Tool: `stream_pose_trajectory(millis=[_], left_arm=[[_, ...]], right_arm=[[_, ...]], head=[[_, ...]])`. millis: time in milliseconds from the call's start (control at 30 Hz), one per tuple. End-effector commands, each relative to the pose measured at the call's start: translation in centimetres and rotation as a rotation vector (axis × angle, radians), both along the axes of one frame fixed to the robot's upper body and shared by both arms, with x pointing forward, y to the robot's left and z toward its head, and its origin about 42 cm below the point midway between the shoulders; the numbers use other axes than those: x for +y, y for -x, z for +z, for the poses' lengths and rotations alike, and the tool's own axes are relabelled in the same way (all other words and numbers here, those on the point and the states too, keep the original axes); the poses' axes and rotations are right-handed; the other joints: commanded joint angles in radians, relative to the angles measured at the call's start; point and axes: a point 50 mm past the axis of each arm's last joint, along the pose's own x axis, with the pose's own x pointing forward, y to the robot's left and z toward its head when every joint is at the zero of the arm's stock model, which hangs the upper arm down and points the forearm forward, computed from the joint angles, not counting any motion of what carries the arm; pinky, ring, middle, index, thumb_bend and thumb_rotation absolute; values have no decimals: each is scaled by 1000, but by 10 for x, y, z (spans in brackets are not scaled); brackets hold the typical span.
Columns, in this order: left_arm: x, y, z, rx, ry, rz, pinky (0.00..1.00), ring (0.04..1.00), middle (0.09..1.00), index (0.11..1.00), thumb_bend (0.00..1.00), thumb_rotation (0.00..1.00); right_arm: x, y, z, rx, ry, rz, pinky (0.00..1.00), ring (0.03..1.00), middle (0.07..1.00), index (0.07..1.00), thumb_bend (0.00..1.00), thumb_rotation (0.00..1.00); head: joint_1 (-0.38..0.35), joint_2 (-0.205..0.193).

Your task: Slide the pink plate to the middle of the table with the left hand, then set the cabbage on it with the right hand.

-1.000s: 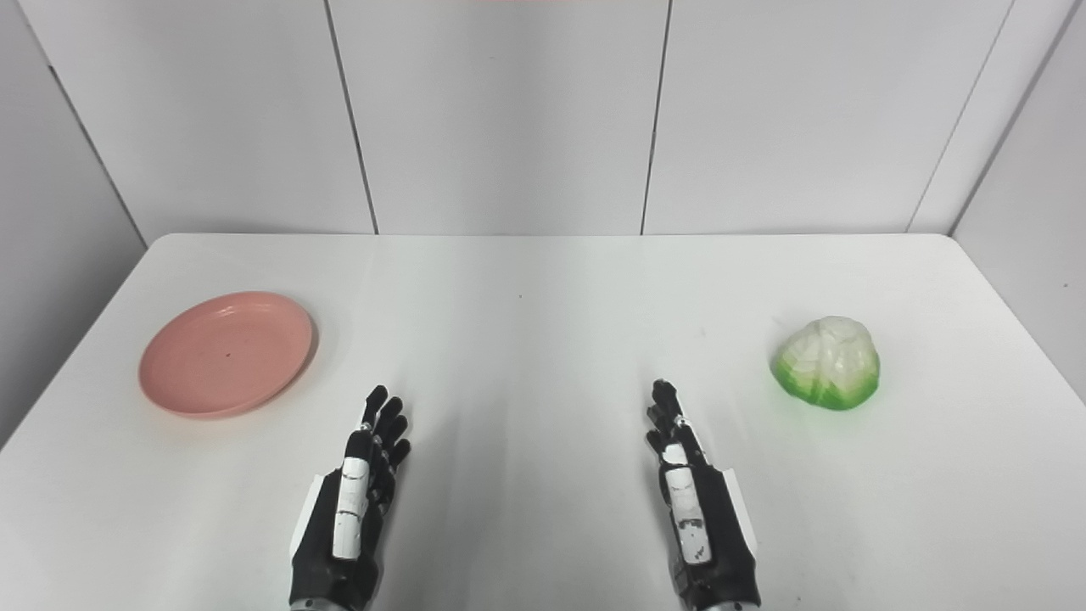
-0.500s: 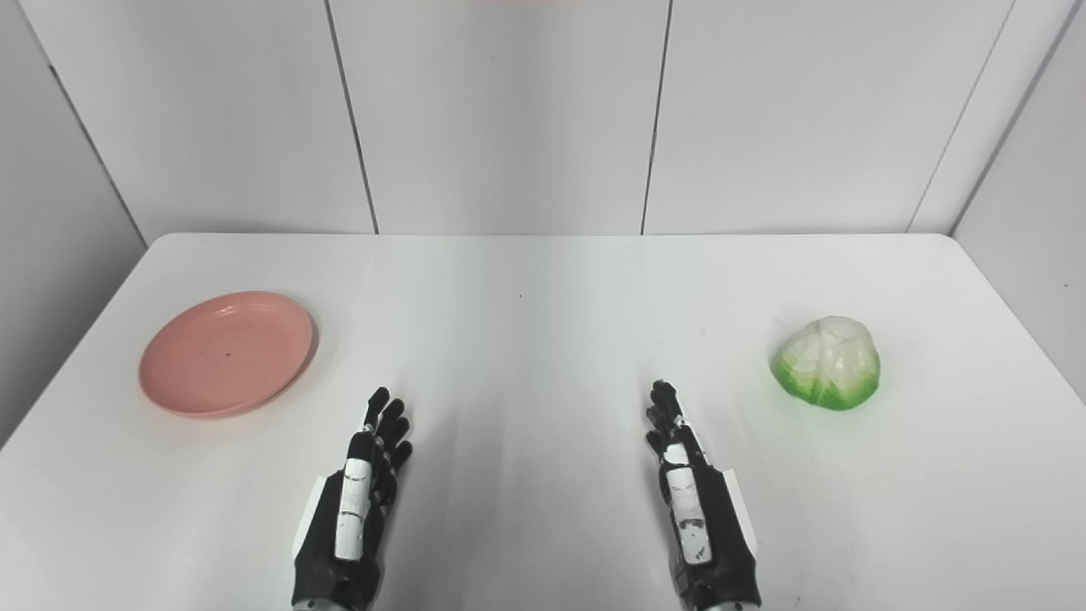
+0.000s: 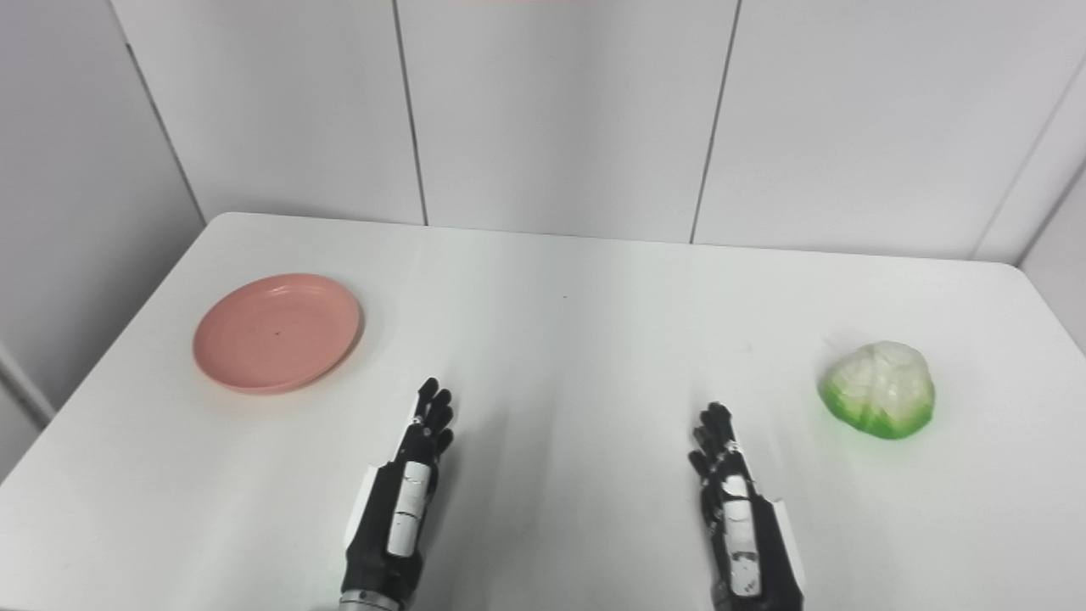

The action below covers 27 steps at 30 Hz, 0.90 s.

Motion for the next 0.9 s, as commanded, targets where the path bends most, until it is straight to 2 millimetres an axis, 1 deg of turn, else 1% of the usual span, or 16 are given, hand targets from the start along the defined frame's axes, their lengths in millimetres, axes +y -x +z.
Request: stream_pose_trajectory(millis=[0,133,167,200,233,267,367,533,567,600,700,867], left_arm=[[-10,3,-8,27,-6,-13,1000,1000,987,1000,749,1000],[-13,3,-12,25,-7,-13,1000,1000,986,1000,741,1000],[-14,2,-14,24,-7,-14,1000,1000,986,1000,740,1000],[-15,2,-15,23,-7,-15,1000,1000,990,1000,740,1000],[-15,2,-16,25,-5,-16,1000,1000,991,1000,740,1000],[-16,2,-17,26,-3,-17,1000,1000,992,1000,748,1000],[-17,2,-20,26,-2,-16,1000,1000,993,1000,737,1000],[-16,0,-24,28,-7,-12,1000,1000,989,1000,740,1000],[-16,0,-25,27,-8,-11,1000,999,987,1000,740,1000],[-15,0,-26,29,-4,-10,1000,999,987,1000,741,1000],[-14,0,-28,32,3,-9,1000,999,986,1000,741,1000],[-12,-2,-30,25,0,-10,1000,1000,990,1000,758,1000]], right_arm=[[-10,13,-15,39,3,-20,1000,1000,998,990,828,1000],[-14,12,-19,41,4,-18,1000,1000,998,995,819,1000],[-14,11,-20,41,6,-18,1000,1000,998,997,818,1000],[-15,11,-20,41,6,-17,1000,1000,998,999,818,1000],[-15,10,-22,41,8,-15,1000,1000,998,1000,818,1000],[-16,10,-23,40,9,-13,1000,1000,1000,1000,811,1000],[-17,9,-25,46,16,-10,1000,1000,1000,1000,812,1000],[-16,7,-30,48,18,-11,1000,1000,1000,1000,815,1000],[-16,7,-31,47,18,-11,1000,1000,1000,1000,815,1000],[-16,7,-32,48,19,-11,1000,1000,1000,1000,817,1000],[-15,7,-34,51,21,-9,1000,1000,1000,1000,820,1000],[-12,6,-36,52,28,-14,1000,1000,993,997,831,1000]], head=[[12,-10],[24,-19],[30,-30],[30,-30],[35,-40],[35,-40],[42,-61],[34,-88],[34,-88],[30,-98],[25,-107],[13,-109]])
